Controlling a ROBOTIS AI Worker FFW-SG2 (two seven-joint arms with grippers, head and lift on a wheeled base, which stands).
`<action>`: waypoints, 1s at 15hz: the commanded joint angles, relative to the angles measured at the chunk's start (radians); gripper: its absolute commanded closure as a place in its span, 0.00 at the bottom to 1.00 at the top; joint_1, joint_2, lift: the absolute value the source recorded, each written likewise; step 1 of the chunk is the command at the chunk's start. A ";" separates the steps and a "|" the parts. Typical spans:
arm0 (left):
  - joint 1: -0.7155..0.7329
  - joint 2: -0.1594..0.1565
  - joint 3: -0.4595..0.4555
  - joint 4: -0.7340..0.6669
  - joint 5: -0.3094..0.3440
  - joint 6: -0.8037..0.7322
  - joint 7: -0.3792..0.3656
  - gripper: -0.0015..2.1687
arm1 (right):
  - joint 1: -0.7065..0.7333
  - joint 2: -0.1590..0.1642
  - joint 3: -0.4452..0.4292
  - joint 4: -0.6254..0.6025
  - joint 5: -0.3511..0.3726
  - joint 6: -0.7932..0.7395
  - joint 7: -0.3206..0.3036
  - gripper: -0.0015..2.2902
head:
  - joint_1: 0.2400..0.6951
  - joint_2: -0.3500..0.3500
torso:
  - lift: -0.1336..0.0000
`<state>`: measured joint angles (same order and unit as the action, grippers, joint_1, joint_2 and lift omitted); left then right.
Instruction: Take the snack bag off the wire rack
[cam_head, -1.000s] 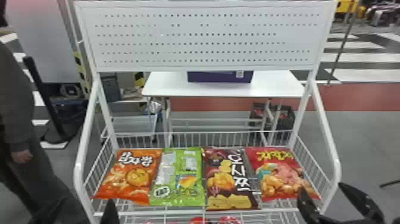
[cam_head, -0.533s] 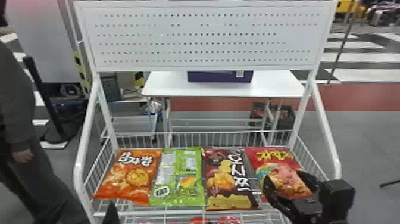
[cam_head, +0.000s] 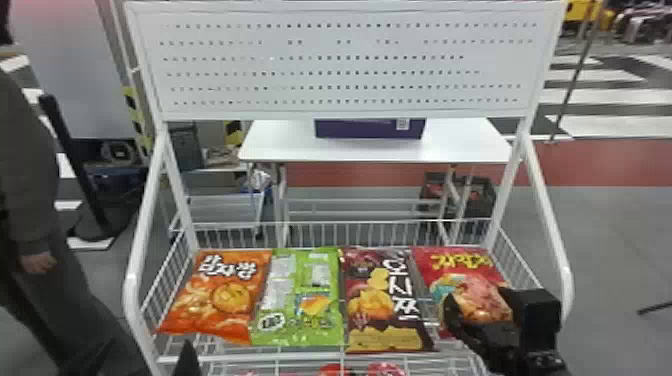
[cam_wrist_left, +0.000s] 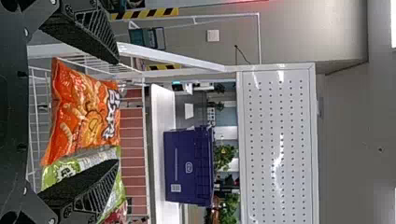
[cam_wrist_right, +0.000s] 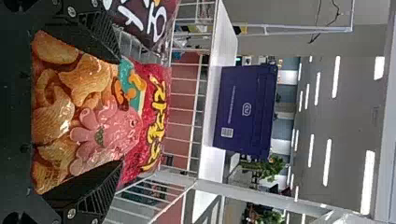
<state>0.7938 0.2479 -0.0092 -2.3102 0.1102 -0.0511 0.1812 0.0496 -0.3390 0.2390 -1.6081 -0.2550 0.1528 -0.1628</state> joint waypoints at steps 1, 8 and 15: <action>-0.005 -0.001 0.000 0.005 0.000 0.001 0.000 0.06 | -0.008 0.000 -0.006 0.013 -0.001 0.015 0.000 0.06 | 0.57 0.50 | 1.00; -0.019 -0.005 -0.003 0.015 -0.001 0.020 0.000 0.06 | -0.016 0.000 -0.040 0.013 -0.017 0.159 0.029 0.72 | 0.57 0.50 | 1.00; -0.028 -0.002 0.000 0.015 0.000 0.026 0.000 0.06 | 0.022 -0.003 -0.072 -0.087 -0.040 0.163 0.051 0.80 | 0.57 0.50 | 1.00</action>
<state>0.7680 0.2450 -0.0092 -2.2948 0.1105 -0.0289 0.1810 0.0622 -0.3420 0.1716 -1.6585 -0.2918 0.3188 -0.1122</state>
